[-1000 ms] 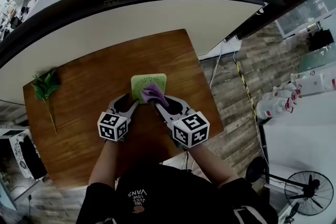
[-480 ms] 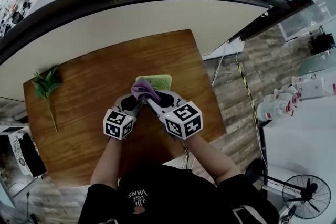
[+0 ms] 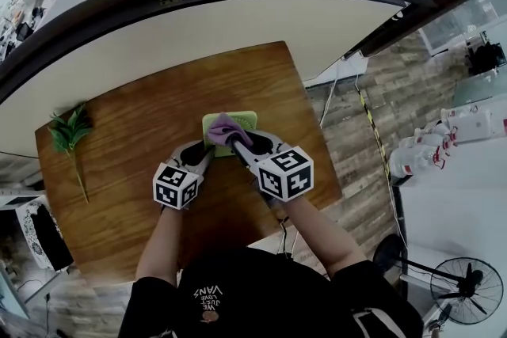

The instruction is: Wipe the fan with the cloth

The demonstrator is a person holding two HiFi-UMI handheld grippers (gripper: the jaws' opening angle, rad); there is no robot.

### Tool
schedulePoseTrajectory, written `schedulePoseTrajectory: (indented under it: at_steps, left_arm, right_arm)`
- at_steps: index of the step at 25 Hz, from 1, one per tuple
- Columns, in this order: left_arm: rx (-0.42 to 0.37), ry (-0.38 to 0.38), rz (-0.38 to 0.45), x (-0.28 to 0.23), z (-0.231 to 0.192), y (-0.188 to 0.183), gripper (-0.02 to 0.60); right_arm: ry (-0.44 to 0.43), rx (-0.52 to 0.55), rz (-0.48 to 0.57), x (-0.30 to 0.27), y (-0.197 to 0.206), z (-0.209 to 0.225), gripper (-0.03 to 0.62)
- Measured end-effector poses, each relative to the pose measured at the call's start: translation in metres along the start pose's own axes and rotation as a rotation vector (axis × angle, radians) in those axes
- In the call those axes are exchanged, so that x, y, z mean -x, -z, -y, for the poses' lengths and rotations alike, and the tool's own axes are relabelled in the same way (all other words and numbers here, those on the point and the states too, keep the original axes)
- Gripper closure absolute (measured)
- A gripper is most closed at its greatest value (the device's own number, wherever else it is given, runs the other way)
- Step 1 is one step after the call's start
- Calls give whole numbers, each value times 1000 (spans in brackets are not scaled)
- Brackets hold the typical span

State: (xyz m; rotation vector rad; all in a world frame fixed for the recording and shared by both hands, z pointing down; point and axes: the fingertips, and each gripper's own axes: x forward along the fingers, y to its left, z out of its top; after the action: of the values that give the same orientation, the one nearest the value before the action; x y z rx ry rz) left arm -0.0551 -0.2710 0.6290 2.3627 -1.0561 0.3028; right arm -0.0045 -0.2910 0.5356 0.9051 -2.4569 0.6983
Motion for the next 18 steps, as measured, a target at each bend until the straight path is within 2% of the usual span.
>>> schedulePoseTrajectory:
  at_steps: [13,18]
  left_arm:
    - [-12,12,-4,0,-1,2,476]
    - [-12,14,-3,0,-1,2,474]
  right_arm:
    - [178,-88,37,54,17,64,497]
    - [236,-104,51,69,20,75,497]
